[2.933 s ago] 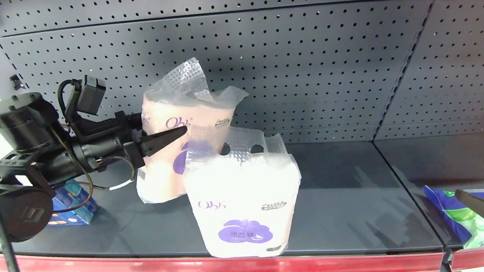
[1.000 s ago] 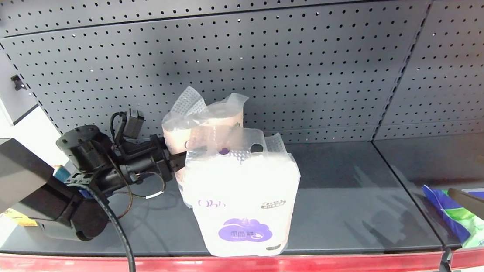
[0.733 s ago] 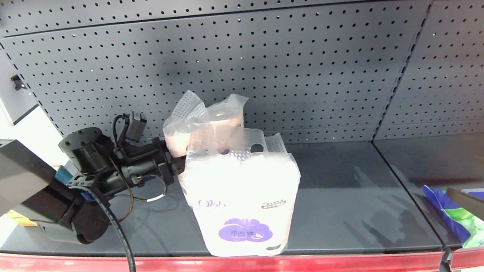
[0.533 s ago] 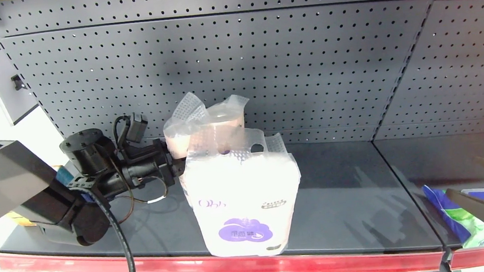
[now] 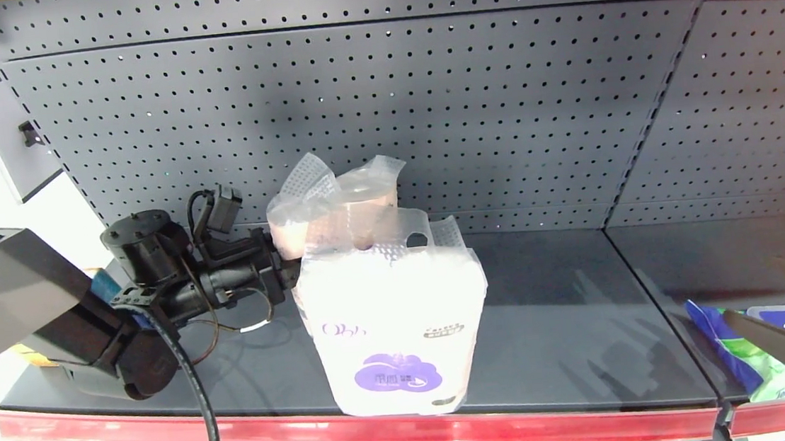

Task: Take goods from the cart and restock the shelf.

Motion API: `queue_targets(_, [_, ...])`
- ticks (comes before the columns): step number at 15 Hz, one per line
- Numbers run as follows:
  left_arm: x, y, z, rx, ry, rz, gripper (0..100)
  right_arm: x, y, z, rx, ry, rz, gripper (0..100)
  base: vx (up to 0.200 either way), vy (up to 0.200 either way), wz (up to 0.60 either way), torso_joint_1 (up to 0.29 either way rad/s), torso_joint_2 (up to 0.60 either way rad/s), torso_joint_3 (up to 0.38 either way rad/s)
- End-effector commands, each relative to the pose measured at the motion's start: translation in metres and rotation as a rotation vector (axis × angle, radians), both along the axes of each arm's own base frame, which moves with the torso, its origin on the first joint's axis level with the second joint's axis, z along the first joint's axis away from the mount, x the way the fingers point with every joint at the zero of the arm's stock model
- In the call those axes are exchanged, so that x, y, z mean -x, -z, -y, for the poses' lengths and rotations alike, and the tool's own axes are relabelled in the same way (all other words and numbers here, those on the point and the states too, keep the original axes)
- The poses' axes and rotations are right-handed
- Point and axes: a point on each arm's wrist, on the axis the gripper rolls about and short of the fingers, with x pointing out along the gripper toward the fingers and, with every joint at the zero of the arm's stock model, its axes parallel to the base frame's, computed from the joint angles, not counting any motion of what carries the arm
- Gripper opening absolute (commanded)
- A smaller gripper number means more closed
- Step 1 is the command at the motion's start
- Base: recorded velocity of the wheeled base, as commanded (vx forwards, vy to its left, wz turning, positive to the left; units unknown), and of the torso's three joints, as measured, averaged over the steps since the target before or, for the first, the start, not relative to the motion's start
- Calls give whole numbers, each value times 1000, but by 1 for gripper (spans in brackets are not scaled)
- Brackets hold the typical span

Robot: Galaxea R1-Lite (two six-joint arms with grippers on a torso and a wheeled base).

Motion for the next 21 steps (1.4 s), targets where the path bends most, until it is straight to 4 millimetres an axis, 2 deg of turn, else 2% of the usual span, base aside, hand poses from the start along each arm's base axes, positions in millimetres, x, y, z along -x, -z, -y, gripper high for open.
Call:
queue_targets(1, [-1,3,2,-3,5,-17,0,0,0,-1,1,-7,0,100,0,0,0,0,0,0])
queue_targets(12, [-8,-1,8,5,-59,10,0,-1,1,-1,5,-7,-4,100,0,0,0,0,0,0])
queue_targets(21, [-6,2,15,9,-203,-7,0,0,1,-1,4,-9,-2,100,0,0,0,0,0,0])
